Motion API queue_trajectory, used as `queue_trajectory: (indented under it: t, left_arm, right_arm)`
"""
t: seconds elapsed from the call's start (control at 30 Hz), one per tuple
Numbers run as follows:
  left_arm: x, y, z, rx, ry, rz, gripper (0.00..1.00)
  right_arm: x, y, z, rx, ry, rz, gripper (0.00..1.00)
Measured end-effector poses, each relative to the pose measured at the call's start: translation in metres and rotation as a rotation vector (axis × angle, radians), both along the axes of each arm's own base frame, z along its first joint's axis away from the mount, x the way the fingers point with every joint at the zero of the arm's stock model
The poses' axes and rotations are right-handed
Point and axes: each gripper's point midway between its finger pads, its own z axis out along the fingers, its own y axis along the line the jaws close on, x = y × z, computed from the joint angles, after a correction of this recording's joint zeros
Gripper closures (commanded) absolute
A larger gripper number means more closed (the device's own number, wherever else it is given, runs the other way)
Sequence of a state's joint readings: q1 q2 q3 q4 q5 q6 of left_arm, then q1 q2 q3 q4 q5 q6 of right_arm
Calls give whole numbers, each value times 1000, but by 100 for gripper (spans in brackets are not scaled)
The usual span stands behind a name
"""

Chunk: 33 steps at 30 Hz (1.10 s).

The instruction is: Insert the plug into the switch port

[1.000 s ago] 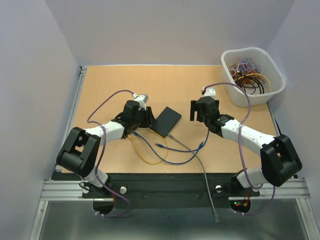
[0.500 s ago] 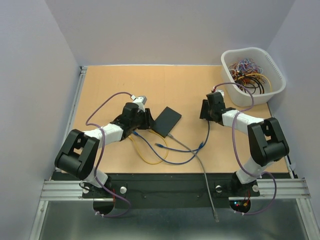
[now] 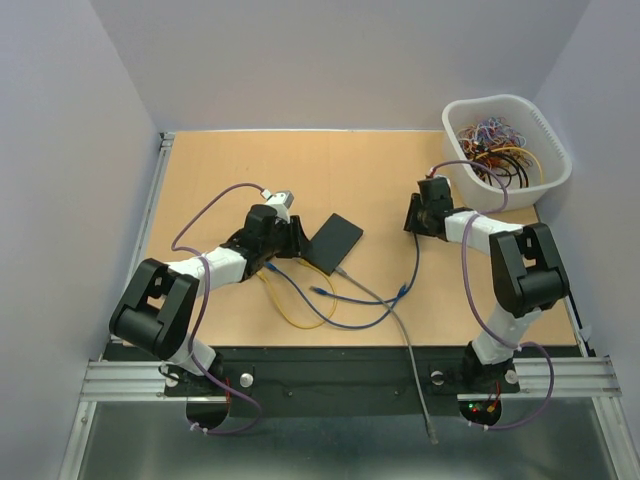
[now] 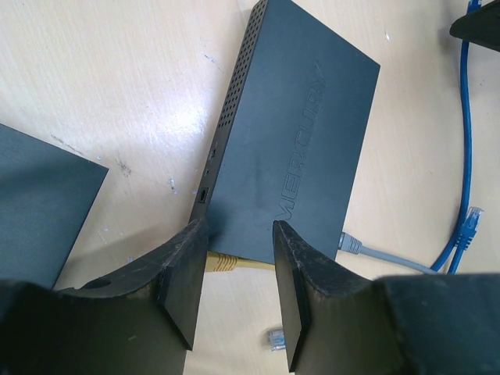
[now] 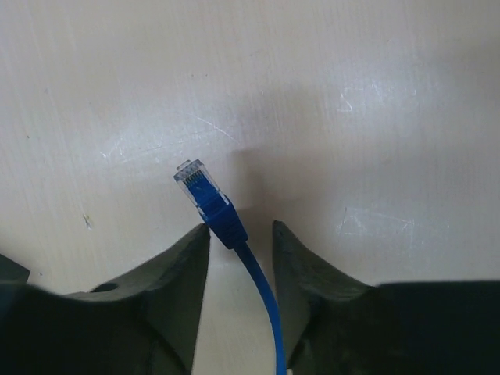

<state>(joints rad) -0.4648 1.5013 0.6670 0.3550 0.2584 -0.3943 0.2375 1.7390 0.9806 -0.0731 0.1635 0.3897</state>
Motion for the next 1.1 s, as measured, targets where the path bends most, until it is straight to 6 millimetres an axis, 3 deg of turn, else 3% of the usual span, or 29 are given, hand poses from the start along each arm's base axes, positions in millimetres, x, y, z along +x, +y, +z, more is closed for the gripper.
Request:
queue_trajectory:
  t: [0.17, 0.3, 0.53, 0.67, 0.8, 0.93, 1.0, 1.1]
  left_arm:
    - [0, 0, 0, 0, 0, 0, 50]
    - [0, 0, 0, 0, 0, 0, 50]
    - [0, 0, 0, -3, 2, 3, 52]
    - [-2, 0, 10, -25, -19, 10, 55]
    - [-7, 1, 47, -91, -102, 18, 55]
    - [-14, -1, 98, -186, -224, 15, 53]
    - [-20, -2, 125, -245, -288, 8, 53]
    - [-33, -3, 146, -311, -338, -5, 53]
  right_arm:
    - [2, 2, -9, 5, 10, 3, 75]
    - [4, 4, -10, 11, 4, 8, 92]
    - [0, 7, -6, 21, -25, 51, 100]
    - [-11, 15, 18, 53, -89, 114, 100]
    - [-24, 57, 79, 163, -260, 309, 100]
    - [-52, 121, 130, 292, -390, 597, 99]
    - [-69, 145, 136, 332, -397, 711, 100]
    - [-103, 175, 135, 377, -378, 860, 100]
